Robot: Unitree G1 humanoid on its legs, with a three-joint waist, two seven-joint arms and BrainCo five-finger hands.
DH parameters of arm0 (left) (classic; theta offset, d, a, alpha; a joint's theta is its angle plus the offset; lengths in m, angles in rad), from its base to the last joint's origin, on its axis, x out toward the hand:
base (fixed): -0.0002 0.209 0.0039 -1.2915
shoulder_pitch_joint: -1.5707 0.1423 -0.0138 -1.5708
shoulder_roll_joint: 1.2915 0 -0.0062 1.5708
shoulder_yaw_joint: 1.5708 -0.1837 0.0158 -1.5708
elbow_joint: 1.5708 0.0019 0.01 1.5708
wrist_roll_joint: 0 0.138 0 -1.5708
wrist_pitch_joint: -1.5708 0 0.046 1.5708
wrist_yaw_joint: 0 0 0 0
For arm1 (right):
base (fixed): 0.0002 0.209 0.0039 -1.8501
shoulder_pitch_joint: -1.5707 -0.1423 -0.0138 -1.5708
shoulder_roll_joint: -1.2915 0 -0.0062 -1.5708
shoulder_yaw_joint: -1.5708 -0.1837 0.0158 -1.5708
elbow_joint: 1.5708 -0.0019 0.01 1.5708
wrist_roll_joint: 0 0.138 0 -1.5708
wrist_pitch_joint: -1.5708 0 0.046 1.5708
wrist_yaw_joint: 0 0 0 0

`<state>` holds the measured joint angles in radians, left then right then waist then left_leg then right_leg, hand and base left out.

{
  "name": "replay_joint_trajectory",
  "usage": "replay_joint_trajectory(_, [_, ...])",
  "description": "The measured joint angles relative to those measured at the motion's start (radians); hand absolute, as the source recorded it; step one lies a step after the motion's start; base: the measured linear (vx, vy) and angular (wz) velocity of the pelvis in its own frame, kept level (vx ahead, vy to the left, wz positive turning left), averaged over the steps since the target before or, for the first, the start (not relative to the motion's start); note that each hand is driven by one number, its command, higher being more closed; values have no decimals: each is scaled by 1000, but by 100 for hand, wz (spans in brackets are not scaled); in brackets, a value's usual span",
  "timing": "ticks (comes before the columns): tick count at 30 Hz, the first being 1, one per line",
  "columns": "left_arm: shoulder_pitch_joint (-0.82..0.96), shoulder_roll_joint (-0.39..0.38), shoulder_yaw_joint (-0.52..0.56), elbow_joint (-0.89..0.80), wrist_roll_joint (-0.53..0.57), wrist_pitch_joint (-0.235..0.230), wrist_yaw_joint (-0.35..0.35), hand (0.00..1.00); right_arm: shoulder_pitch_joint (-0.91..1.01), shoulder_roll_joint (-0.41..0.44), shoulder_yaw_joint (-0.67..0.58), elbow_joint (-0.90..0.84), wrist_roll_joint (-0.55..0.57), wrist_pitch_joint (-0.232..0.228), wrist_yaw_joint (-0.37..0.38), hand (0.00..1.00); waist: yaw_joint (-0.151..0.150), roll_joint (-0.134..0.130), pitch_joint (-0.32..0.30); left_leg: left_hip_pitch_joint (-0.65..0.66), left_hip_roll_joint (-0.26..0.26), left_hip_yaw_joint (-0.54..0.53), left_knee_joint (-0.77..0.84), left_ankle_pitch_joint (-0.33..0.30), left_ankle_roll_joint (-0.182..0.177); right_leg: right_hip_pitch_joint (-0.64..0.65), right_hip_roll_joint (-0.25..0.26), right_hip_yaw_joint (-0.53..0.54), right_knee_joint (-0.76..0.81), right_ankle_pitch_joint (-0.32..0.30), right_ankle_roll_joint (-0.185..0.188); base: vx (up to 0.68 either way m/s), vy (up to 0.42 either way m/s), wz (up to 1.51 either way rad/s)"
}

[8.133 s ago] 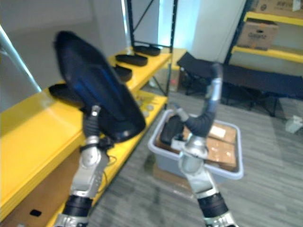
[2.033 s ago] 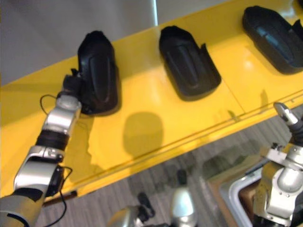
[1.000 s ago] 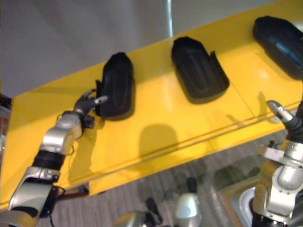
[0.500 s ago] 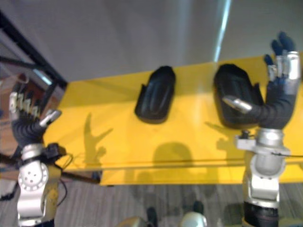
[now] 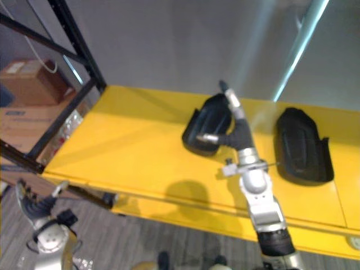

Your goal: Walk over and take plastic housings, then place them on the shelf

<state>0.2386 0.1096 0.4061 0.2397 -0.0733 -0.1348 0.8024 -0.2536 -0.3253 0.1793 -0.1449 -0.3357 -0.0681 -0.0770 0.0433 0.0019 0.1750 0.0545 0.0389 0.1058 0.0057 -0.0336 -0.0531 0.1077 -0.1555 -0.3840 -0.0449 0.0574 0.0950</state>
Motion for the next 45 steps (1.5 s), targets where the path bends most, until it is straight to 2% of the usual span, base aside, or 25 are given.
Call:
replay_joint_trajectory(2, [31, -8, 22, 52, 18, -48, 104, 0, -12, -24, 22, 23, -29, 34, 0, 0, 12, -13, -8, -2, 0, -2, 0, -1, -1, 0, 0, -1, 0, 0, 0, 0, 0, 0])
replay_joint_trajectory(5, [46, -9, 60, 99, 80, -78, 211, 0, -35, -47, 44, 49, -32, 62, 2, 0, 23, -24, -15, -3, -1, -3, 0, -3, 0, 6, -1, -3, 0, -1, -1, -41, 12, 2])
replay_joint_trajectory(7, [43, -11, 87, 130, 124, -82, 350, 0, -51, -67, 61, 74, -29, 91, 4, 0, 28, -33, -23, -2, -2, -14, -2, -11, -1, 16, -2, -20, 0, -4, -3, -37, 8, 12])
replay_joint_trajectory(9, [44, -13, 119, 164, 122, -83, 402, 0, -58, -77, 80, 90, -18, 119, 12, 0, 31, -38, -37, -2, -2, -15, -3, -12, 1, 16, -1, -23, 0, -5, -3, -10, 4, 4])
replay_joint_trajectory(11, [47, -24, 152, 194, 114, -79, 380, 0, -69, -77, 92, 114, -9, 150, 17, 0, 35, -41, -44, -2, -2, -16, -4, -9, -3, 16, -1, -24, 0, -6, -3, 0, 0, 0])
replay_joint_trajectory(14, [46, -32, 156, 285, 79, -56, 238, 0, -78, -96, 112, 141, 10, 193, 43, 0, 46, -42, -45, -3, -2, -18, -3, -6, 1, 16, -1, -24, 0, -6, -4, 0, 0, 0])
replay_joint_trajectory(16, [45, -31, 124, 389, -43, -21, 56, 0, -83, -107, 119, 168, 15, 213, 87, 0, 51, -44, -46, -3, -1, -19, -2, -6, 1, 17, 0, -23, 0, -6, -4, 0, 0, 0])
replay_joint_trajectory(17, [45, -31, 116, 415, -75, -8, -1, 0, -86, -108, 119, 172, 23, 222, 101, 0, 51, -44, -46, -3, -1, -18, 0, -5, 1, 17, 0, -22, 0, -6, -4, 0, 0, 0])
replay_joint_trajectory(18, [47, -31, 96, 469, -122, 5, -109, 0, -94, -110, 118, 187, 41, 232, 129, 0, 51, -46, -47, -3, -1, -18, 1, -5, 1, 17, 0, -21, 0, -6, -4, 0, 0, 0])
replay_joint_trajectory(19, [48, -32, 84, 492, -128, 6, -154, 0, -99, -110, 116, 198, 50, 234, 146, 0, 50, -48, -49, -3, -1, -18, 1, -5, 1, 17, 0, -21, 0, -6, -4, 0, 0, 0])
replay_joint_trajectory(20, [51, -32, 59, 520, -150, 12, -232, 0, -106, -113, 116, 208, 51, 244, 180, 0, 50, -52, -51, -3, 0, -18, 1, -5, 1, 17, 0, -21, 0, -6, -4, 0, 0, 0])
replay_joint_trajectory(22, [57, -35, 31, 545, -175, 14, -324, 0, -110, -117, 115, 208, 53, 248, 241, 0, 51, -56, -54, -2, 0, -17, 1, -6, 0, 17, 1, -19, 0, -6, -5, 0, 0, 0])
replay_joint_trajectory(24, [58, -34, 9, 560, -204, 16, -372, 0, -113, -118, 115, 208, 52, 249, 282, 0, 51, -55, -53, -2, 0, -14, 1, -6, 1, 17, 0, -16, 0, -6, -5, -3, 2, -4])
replay_joint_trajectory(27, [60, -28, -20, 569, -212, 67, -464, 0, -114, -118, 115, 228, 49, 249, 343, 0, 50, -54, -52, -1, 0, -12, 1, -5, 0, 17, 0, -13, 1, -6, -5, 0, 0, -1])
replay_joint_trajectory(28, [60, -19, -43, 574, -223, 105, -518, 0, -114, -118, 115, 243, 49, 250, 367, 0, 50, -52, -52, 0, 0, -11, 1, -5, -1, 17, 0, -13, 2, -6, -5, 0, 0, 0])
replay_joint_trajectory(31, [61, 2, -97, 608, -214, 150, -626, 0, -114, -118, 115, 252, 49, 252, 431, 0, 48, -52, -51, 2, 0, -7, -1, -4, -1, 16, 0, -9, 2, -6, -4, 0, 0, -3])
replay_joint_trajectory(34, [62, 4, -137, 615, -215, 171, -666, 0, -114, -118, 116, 258, 49, 253, 490, 0, 51, -47, -48, 16, 0, 7, -10, -4, -2, 18, -2, 2, 5, -8, -2, 3, 12, -12])
replay_joint_trajectory(37, [58, 8, -158, 622, -227, 182, -690, 0, -117, -118, 116, 263, 50, 274, 542, 0, 46, -44, -43, 17, 0, 9, -15, -3, -3, 16, -3, 2, 5, -9, 0, 0, 7, -2])
replay_joint_trajectory(45, [53, 35, -190, 645, -232, 202, -699, 0, -153, -142, 112, 256, 56, 314, 648, 0, 29, -45, -27, 17, 1, 14, -16, -6, -8, 16, -3, 2, 6, -11, 3, 0, 0, 0])
